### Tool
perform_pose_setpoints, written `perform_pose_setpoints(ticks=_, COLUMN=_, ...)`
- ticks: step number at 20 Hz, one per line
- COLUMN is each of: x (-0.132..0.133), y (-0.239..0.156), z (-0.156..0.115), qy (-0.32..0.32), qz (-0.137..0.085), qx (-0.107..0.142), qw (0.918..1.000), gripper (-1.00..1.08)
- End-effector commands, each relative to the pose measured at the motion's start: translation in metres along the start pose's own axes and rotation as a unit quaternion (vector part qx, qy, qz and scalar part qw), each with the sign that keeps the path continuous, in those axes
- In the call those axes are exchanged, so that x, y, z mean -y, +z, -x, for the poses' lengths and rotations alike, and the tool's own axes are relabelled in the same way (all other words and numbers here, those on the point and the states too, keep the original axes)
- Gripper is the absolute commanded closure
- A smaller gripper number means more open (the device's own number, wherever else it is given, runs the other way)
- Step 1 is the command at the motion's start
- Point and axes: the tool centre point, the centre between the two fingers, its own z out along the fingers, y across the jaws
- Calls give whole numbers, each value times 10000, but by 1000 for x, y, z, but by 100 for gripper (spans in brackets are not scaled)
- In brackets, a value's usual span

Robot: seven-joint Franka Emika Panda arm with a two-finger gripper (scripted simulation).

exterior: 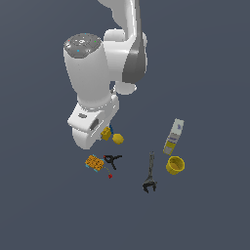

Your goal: Pick up a designated object from a clutter of objects.

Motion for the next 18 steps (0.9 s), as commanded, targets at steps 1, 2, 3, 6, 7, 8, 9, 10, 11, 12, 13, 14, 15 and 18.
perform_pose_setpoints(ticks=1, x=14, y=-20, z=2, qy=0, qz=3, qx=0, qw=10000, gripper=108)
perform_pose_setpoints(ticks=2, x=19, y=-28, z=2, qy=-1, qz=3, qx=-3, qw=10000, gripper=108)
perform_pose_setpoints(ticks=3, x=24, y=-36, z=3, qy=-1, qz=3, qx=-3, qw=10000, gripper=108)
perform_pose_setpoints(ticks=6, x=40, y=-62, z=4, qy=-2, qz=2, qx=-6, qw=10000, gripper=108)
perform_pose_setpoints(ticks=7, x=46, y=-70, z=5, qy=-2, qz=1, qx=-10, qw=10000, gripper=108)
perform_pose_setpoints(ticks=8, x=51, y=-79, z=6, qy=-2, qz=1, qx=-10, qw=10000, gripper=108)
perform_pose_setpoints(ticks=9, x=56, y=-87, z=6, qy=-3, qz=1, qx=-13, qw=10000, gripper=108)
perform_pose_setpoints(ticks=10, x=61, y=-95, z=7, qy=-3, qz=1, qx=-13, qw=10000, gripper=108)
perform_pose_setpoints(ticks=11, x=66, y=-103, z=7, qy=-4, qz=1, qx=-17, qw=10000, gripper=108)
perform_pose_setpoints(ticks=12, x=71, y=-110, z=8, qy=-4, qz=1, qx=-17, qw=10000, gripper=108)
perform_pose_setpoints(ticks=13, x=75, y=-117, z=8, qy=-5, qz=0, qx=-20, qw=10000, gripper=108)
perform_pose_setpoints(ticks=14, x=79, y=-124, z=9, qy=-5, qz=0, qx=-20, qw=10000, gripper=108)
perform_pose_setpoints(ticks=15, x=83, y=-130, z=9, qy=-5, qz=0, qx=-20, qw=10000, gripper=108)
perform_pose_setpoints(ticks=18, x=93, y=-147, z=10, qy=-5, qz=0, qx=-23, qw=10000, gripper=108)
